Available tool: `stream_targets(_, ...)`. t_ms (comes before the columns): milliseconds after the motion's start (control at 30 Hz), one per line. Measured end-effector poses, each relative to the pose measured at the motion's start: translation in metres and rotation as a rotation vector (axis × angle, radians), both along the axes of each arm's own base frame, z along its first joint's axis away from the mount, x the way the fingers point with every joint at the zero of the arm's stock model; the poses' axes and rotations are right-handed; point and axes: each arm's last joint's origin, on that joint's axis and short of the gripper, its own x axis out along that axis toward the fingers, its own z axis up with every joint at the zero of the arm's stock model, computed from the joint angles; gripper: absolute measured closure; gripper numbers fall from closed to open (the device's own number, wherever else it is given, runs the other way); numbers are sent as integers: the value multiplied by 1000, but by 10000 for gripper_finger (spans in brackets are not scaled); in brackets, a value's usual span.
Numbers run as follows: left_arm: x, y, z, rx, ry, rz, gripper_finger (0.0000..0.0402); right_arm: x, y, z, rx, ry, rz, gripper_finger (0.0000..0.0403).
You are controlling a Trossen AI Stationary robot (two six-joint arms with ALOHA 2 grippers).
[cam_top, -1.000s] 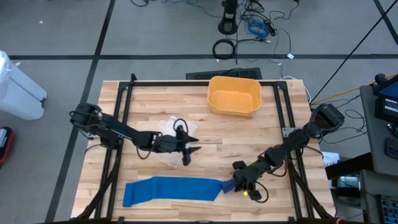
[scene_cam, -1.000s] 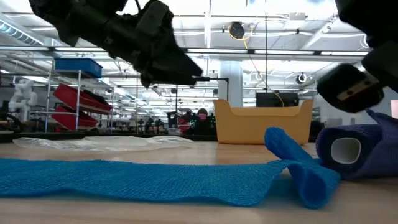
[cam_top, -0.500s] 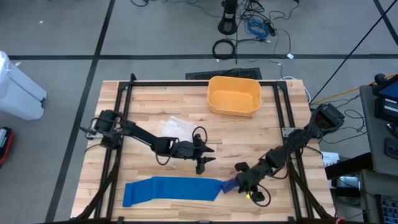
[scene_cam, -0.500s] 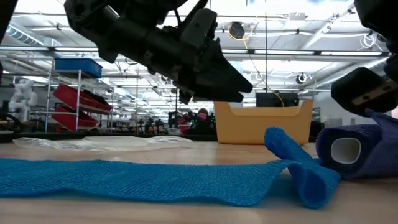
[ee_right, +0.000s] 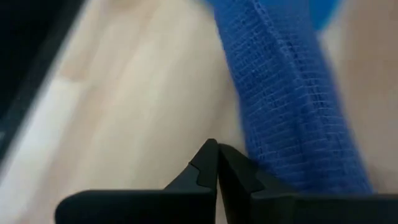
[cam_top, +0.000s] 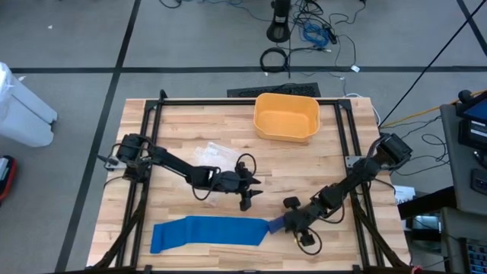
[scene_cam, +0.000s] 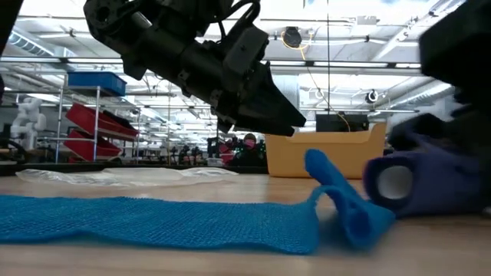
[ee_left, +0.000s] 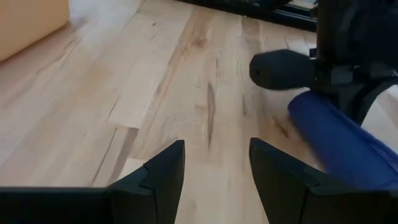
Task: Roll bandage
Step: Roll the dark blue bandage
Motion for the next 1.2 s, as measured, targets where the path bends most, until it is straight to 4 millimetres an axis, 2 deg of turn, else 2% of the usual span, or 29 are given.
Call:
stream_targets(200,0,1,-1,3,10,3,217,8,-18,3,-202,-103,-129,403)
stream_targets(300,-1,1,-1,4,13,3,217,9,-31,4,-381,-152,-218,403)
stream_targets(433,-1,1,-2,10,26,9,217,16,-46,21,-529,-257,-309,403)
stream_targets(567,-1,3,-3,11,36,16,217,18,-58,35,-517,-279,-333,403)
stream_targets(733,-2,3,-5,14,56,17,217,14,-54,46,-400,-286,-306,403)
stream_targets(933,-4,2,-7,-4,83,24,217,10,-37,44,-214,-244,-211,403)
stream_targets(1200,3,-6,4,-10,30,-8,217,8,-33,43,-225,-247,-210,403)
